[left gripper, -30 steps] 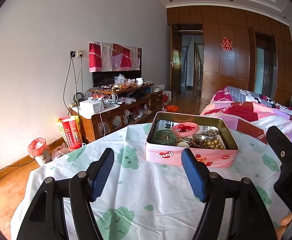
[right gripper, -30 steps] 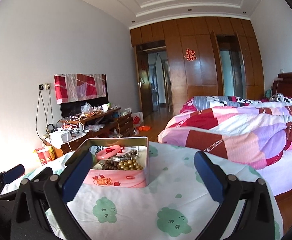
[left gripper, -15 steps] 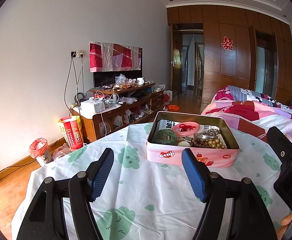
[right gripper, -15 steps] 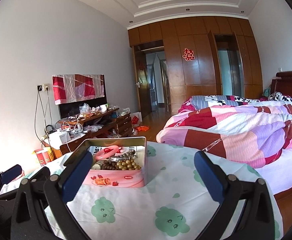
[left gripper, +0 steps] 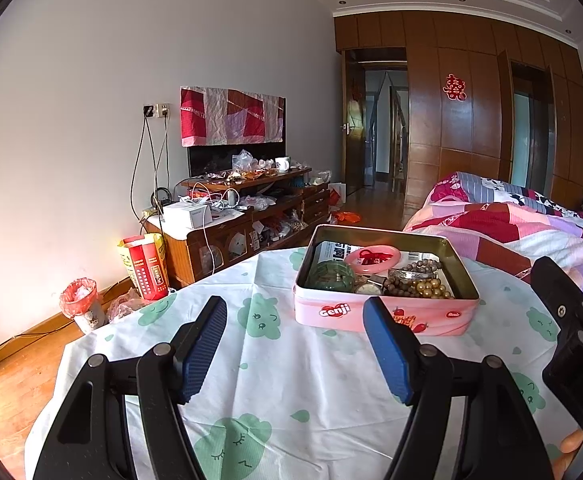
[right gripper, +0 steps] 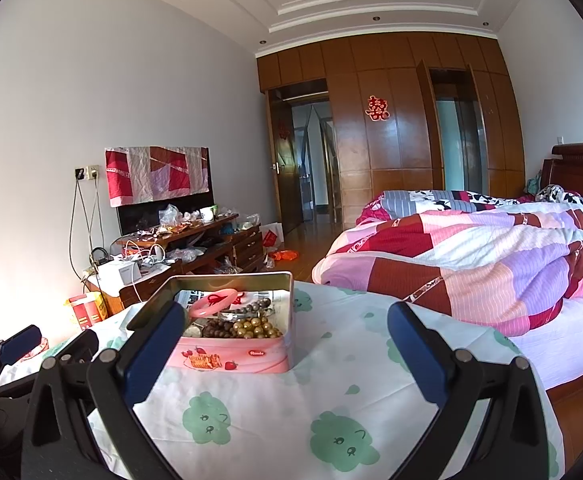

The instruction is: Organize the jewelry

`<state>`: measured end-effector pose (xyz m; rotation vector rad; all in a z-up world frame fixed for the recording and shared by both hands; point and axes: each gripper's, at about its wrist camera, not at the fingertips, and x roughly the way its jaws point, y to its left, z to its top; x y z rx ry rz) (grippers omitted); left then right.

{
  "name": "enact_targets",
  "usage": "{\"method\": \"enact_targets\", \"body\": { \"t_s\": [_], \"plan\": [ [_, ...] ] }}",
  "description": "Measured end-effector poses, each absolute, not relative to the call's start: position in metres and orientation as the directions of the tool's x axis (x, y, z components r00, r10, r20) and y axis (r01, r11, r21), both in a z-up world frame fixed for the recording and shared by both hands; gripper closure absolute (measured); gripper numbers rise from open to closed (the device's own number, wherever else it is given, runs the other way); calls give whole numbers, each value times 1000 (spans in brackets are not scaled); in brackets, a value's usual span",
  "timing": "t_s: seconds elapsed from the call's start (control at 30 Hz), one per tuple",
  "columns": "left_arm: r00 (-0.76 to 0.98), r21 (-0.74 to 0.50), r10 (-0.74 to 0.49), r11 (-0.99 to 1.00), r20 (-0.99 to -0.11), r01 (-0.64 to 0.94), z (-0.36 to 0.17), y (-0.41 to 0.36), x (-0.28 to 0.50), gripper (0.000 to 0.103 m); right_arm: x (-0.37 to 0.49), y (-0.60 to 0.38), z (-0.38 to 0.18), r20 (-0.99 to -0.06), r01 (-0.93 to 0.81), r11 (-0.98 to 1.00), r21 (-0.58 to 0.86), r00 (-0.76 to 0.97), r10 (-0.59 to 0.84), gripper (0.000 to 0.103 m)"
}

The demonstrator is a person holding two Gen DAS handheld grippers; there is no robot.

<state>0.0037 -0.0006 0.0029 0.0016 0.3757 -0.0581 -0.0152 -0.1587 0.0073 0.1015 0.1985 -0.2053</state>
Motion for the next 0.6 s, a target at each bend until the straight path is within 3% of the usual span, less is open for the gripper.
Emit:
{"method": "enact_targets", "body": {
  "t_s": [0.6],
  "plan": [
    [930, -10, -55, 998, -365, 54, 3, 1, 4, 32, -16, -160, 5, -213, 214, 974, 80, 958, -193, 0]
  ]
}}
